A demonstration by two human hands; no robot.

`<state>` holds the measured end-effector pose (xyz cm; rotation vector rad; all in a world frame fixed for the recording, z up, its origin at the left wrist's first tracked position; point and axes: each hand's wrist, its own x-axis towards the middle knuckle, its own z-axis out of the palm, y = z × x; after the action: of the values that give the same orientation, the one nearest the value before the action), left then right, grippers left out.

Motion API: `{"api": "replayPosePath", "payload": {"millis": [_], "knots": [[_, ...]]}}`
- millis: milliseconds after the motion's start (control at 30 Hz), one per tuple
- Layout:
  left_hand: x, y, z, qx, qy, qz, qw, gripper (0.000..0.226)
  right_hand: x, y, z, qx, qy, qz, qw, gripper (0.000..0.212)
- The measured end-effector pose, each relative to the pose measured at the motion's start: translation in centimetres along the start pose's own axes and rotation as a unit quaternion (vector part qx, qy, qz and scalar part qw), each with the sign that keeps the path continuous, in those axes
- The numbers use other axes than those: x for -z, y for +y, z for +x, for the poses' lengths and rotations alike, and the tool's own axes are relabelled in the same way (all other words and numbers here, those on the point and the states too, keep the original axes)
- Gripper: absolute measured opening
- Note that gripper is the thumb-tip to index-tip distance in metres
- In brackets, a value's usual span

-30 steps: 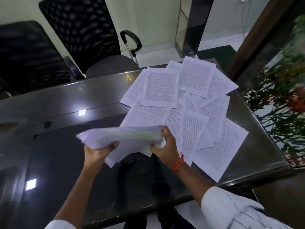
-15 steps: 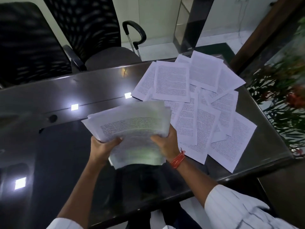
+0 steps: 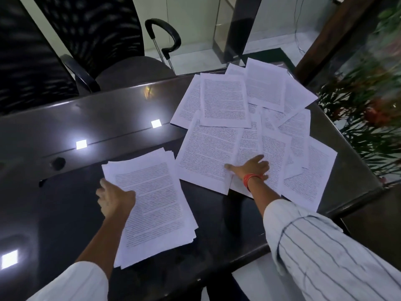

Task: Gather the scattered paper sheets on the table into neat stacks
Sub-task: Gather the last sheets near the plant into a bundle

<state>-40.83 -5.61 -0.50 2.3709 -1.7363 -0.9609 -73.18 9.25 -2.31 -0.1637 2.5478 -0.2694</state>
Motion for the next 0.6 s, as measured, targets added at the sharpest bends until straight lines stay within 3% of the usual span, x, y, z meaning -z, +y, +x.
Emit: {"api": "replayPosePath", "payload": {"millis": [33,100,200,267,333,400,500,600], "knots": [[-0.5,0.9,-0.4,-0.032,0.024,0.032,0.999,0.094,-0.2,0.4,0.3,-0.004,-0.009,-0.006,1.0,0.152],[-2.3,3.1,-1.6,-0.134,0.031,0.056,0.989,0.101,-0.6,0.5,0.3,0.005,-0.004,-0.013,1.0,0.15],[-6.2,7.4,-2.4,-0.261,-0.08,0.03,0.962,0.098,-0.7,-0.1,0.1,0.023,0.016,0.01,1.0,0.14],[-8.3,10.2,-2.6,-0.283,-0.158,0.021,0.946,0.099,-0.8,-0.2,0.2,0.031,0.017,0.061,0.998,0.131],[-9.7,12.2,-2.3,-0.27,-0.198,0.029,0.942,0.101,-1.2,0.2,0.4,0.042,-0.008,0.185,0.982,0.111],[-10.5,13.2,-2.0,-0.275,-0.201,0.066,0.938,0.095,-1.2,0.6,0.0,0.046,-0.061,0.321,0.944,0.083],[-11.5,14.0,-3.0,-0.293,-0.203,0.132,0.925,0.089,-1.0,1.3,-0.5,0.043,-0.207,0.479,0.852,0.054],[-12.0,14.4,-4.4,-0.28,-0.217,0.13,0.926,0.082,-1.3,1.9,-0.3,0.014,-0.231,0.556,0.798,0.053]]}}
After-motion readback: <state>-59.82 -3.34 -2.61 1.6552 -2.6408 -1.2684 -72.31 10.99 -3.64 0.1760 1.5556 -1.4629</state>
